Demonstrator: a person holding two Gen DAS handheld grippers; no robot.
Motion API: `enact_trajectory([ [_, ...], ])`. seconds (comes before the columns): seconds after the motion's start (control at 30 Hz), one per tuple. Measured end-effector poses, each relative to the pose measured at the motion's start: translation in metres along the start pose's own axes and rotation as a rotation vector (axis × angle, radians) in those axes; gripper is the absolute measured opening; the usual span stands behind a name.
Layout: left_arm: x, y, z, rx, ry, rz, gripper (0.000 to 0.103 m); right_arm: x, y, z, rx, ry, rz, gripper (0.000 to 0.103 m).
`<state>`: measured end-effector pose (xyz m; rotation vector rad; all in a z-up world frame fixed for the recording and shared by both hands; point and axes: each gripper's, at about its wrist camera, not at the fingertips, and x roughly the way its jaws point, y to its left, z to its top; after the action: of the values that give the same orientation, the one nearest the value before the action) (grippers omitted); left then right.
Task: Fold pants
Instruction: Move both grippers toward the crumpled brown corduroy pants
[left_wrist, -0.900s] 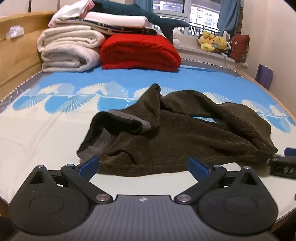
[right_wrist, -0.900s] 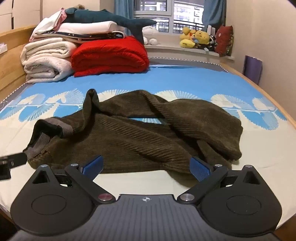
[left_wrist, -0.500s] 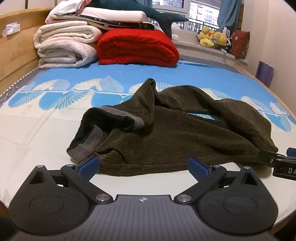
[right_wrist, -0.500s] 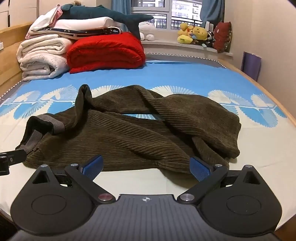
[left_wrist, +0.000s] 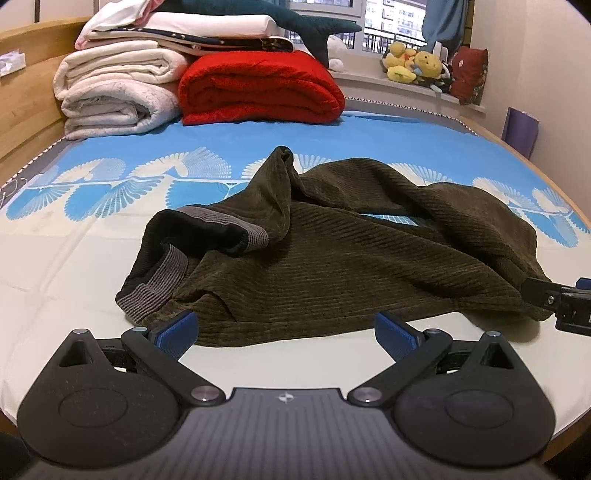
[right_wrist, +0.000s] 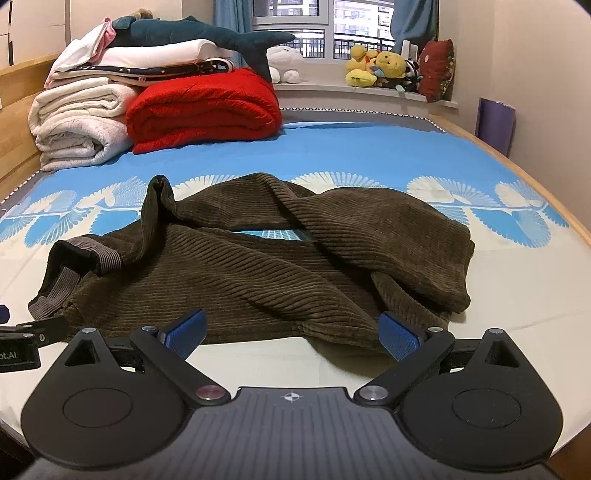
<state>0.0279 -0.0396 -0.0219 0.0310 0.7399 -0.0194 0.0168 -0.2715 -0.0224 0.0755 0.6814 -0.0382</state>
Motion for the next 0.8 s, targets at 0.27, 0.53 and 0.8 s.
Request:
enact_trajectory([
  [0.27, -0.002, 0.003, 0.0001, -0.031, 0.017, -0.02, 0.102, 0.0012, 0.0054, 0.0002, -0.018, 0.02, -0.004, 0.099],
  [0.53, -0.0028, 0.0025, -0.0001, -0.015, 0.0, -0.014, 0.102, 0.0007, 0.0034, 0.002, 0.011, 0.004, 0.001, 0.097],
  [0.8, -0.0008, 0.0007, -0.0001, 0.006, -0.021, -0.01, 0.102, 0.0011, 0.004, 0.0016, 0.008, -0.01, -0.005, 0.092],
])
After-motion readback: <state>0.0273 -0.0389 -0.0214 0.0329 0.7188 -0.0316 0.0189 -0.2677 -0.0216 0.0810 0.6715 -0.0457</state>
